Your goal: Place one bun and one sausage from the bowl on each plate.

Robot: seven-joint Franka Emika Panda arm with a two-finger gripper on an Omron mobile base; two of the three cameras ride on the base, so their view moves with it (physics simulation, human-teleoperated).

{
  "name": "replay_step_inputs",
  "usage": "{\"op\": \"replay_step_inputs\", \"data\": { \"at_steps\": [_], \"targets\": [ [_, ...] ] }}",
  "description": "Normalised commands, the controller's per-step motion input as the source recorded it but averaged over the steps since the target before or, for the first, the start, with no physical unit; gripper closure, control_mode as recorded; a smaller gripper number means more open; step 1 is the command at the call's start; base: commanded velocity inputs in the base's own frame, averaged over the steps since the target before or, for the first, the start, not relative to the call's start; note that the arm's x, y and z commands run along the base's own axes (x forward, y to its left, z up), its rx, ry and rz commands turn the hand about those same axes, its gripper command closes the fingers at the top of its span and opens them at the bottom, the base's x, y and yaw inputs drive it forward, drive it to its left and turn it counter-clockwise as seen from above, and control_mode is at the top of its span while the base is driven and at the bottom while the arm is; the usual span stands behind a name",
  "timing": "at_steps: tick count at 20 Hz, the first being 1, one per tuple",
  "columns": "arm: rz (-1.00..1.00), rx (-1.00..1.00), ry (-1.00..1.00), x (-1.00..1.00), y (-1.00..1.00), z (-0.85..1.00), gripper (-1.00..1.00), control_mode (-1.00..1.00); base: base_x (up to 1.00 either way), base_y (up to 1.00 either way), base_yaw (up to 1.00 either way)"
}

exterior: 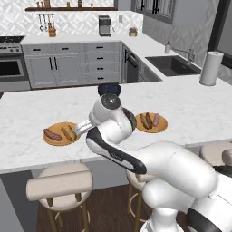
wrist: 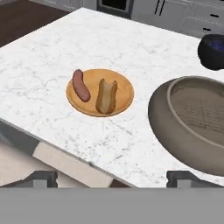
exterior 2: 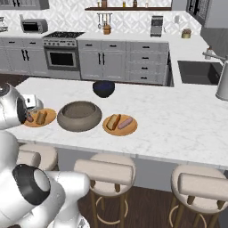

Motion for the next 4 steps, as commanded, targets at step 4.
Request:
{"op": "replay_step_inputs", "data": {
  "at_steps": [4],
  "targets": [
    [0.01,-0.33,-0.46,-0.53,0.86,0.87,-1.00,-1.00,0.00,0.00,0.00]
  ]
}}
